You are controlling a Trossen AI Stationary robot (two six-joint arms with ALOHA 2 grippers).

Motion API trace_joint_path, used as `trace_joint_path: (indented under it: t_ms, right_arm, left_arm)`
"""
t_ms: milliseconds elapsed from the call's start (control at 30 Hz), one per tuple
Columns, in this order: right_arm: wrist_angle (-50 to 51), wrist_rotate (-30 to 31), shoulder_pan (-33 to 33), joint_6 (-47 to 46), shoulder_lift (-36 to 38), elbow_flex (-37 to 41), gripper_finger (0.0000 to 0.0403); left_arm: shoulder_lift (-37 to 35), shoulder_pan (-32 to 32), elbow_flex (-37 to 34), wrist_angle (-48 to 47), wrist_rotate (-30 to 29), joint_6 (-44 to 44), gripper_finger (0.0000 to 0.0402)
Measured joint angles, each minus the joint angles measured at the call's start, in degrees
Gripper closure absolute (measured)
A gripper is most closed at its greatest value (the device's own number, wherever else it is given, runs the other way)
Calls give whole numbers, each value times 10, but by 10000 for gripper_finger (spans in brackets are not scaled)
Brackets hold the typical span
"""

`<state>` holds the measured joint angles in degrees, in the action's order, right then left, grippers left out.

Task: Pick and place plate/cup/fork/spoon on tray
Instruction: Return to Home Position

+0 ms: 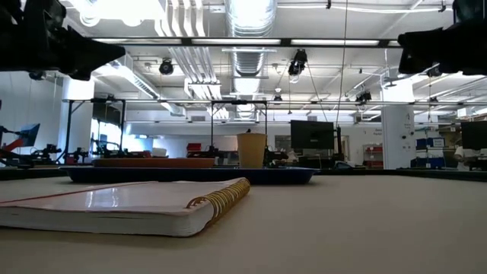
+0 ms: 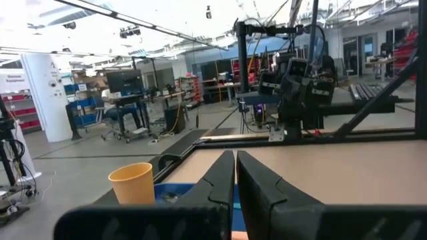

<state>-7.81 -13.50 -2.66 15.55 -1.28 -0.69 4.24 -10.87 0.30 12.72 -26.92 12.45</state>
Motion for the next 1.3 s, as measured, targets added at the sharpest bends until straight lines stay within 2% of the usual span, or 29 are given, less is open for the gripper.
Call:
trace_joint_path:
  t_ms: [367,1300]
  right_arm:
    - [1,0,0,-85,0,0,371]
    - [3,0,0,-95,0,0,371]
  left_arm:
    - [26,0,0,1,0,0,402]
    - [107,0,0,1,1,0,402]
